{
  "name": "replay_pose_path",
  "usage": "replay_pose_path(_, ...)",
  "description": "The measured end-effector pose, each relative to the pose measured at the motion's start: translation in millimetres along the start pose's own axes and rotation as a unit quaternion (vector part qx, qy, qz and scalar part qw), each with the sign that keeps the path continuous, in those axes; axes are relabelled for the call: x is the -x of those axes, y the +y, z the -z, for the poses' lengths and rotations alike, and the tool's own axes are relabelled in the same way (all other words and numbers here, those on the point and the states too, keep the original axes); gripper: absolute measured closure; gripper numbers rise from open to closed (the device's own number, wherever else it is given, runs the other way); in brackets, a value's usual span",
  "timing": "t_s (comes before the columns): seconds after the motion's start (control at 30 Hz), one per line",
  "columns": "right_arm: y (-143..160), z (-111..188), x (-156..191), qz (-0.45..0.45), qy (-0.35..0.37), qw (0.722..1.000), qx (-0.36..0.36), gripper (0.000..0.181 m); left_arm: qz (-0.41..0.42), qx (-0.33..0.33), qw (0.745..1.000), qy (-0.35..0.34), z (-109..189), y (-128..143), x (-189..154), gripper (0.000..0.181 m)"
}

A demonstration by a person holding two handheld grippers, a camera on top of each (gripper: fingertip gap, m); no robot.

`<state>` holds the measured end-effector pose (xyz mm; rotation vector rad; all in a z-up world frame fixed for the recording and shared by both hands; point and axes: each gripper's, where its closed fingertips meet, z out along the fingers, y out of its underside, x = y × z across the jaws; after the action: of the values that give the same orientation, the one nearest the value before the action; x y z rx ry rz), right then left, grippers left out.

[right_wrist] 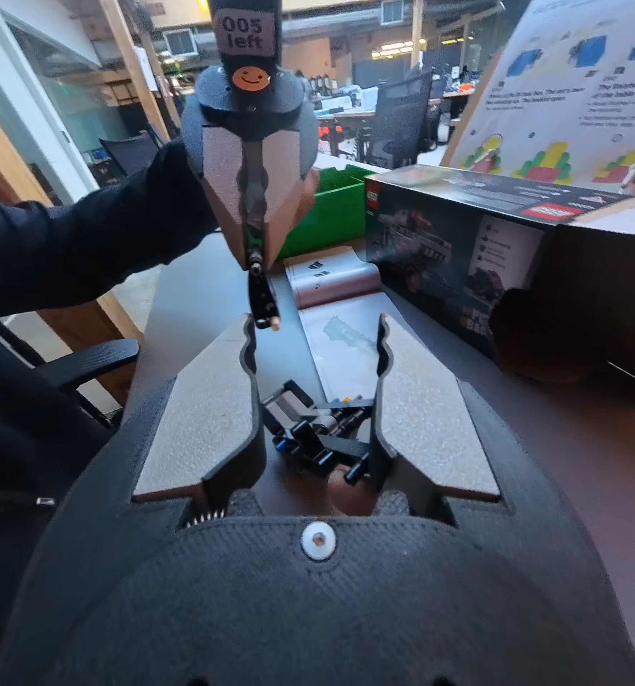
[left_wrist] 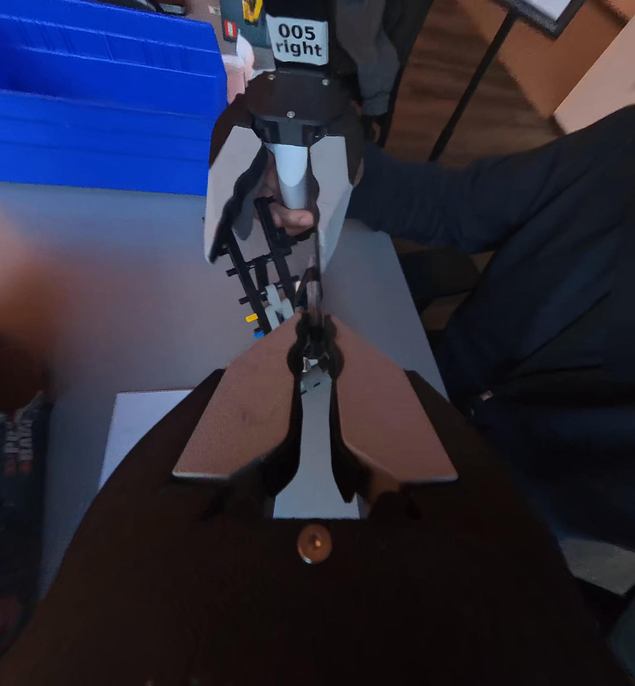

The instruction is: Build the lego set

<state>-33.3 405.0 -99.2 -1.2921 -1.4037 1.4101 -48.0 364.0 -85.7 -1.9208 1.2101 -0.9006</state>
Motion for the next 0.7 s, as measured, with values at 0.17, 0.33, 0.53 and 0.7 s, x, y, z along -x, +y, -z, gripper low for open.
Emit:
replay_pose_path(0.17,3,8,-21,-0.051,0.005,0.999,-0.014,0.118,0.043,-0.027,0.999,0.008,-6,20,11,0.177)
replay_pose_path(0.33,14,15,-41,-0.061,0.036,0.997,0.009,0.102,0.079,-0.052,0.995,0.036,-13,30,13,0.177)
replay_pose_path(0.53,19,39,-61,-0.052,0.146,0.987,0.034,0.093,0.073,-0.074,0.994,0.035,-18,26,16,0.177)
replay_pose_path(0.7,23,73,-32,-0.089,0.208,0.974,0.022,0.096,0.028,-0.038,0.997,0.053,-17,6,13,0.177)
